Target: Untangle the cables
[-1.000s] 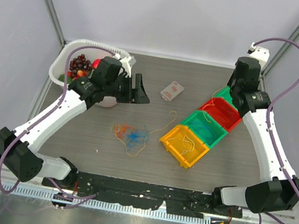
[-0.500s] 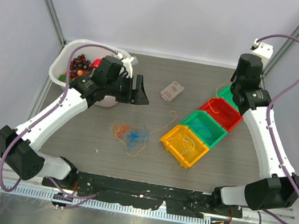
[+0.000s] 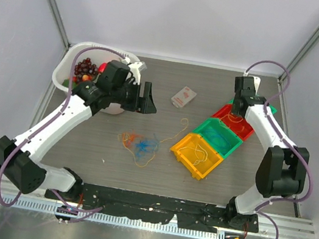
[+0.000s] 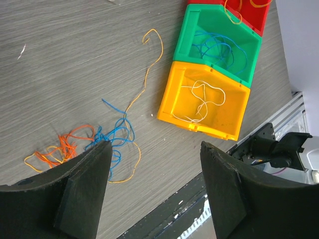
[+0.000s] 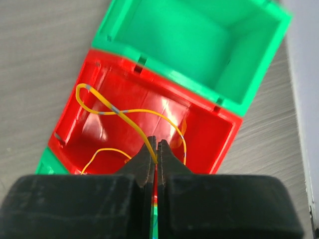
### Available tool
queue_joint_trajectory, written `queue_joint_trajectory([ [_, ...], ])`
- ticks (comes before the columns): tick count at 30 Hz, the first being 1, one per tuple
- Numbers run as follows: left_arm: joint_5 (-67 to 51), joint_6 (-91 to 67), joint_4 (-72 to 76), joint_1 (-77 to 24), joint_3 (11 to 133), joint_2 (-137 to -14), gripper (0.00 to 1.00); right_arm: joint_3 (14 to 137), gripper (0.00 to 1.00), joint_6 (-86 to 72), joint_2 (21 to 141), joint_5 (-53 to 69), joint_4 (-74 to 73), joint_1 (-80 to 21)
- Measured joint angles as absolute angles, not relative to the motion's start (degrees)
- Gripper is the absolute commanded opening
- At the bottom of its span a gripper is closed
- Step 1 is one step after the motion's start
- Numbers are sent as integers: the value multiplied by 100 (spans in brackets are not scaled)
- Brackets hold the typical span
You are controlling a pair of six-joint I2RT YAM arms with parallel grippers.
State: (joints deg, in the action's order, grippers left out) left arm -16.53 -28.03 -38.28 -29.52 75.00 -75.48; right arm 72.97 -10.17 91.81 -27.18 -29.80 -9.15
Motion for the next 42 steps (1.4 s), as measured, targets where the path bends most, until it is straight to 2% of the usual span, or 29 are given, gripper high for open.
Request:
queue_joint_trajectory([
  [8,-1651,-2786,-3848,-2950,7498,-7413,76,7507,1,-1085,10215,-1824,-3857,-768],
  [19,-1643,-2779,-4086,-2921,7474,-7094,76,7782,1,-1133,10892,-1916,-3972,-322],
  [23,-1621,-2781,-4145,-2912,7459,-7061,76,7896,16,-1168,10956,-1903,-4027,-202],
  [25,-1605,-2803,-4180,-2912,7459,-7061,77,8005,32,-1221,10958,-1841,-4121,-220],
  [29,-1597,-2921,-4307,-2912,7452,-7061,77,8267,45,-1323,10897,-1640,-4303,-257],
  [34,-1559,-3260,-4362,-2912,7153,-7015,76,8326,54,-1400,10368,-1420,-4635,-281],
  [35,-1551,-3345,-4366,-2912,7022,-6978,76,8329,63,-1413,10195,-1389,-4694,-285],
  [39,-1487,-3697,-4410,-2912,6477,-6759,76,8324,64,-1500,9472,-1243,-4864,-460],
  [42,-1433,-3894,-4477,-2912,6160,-6652,76,8167,64,-1616,8842,-1083,-4735,-1188],
])
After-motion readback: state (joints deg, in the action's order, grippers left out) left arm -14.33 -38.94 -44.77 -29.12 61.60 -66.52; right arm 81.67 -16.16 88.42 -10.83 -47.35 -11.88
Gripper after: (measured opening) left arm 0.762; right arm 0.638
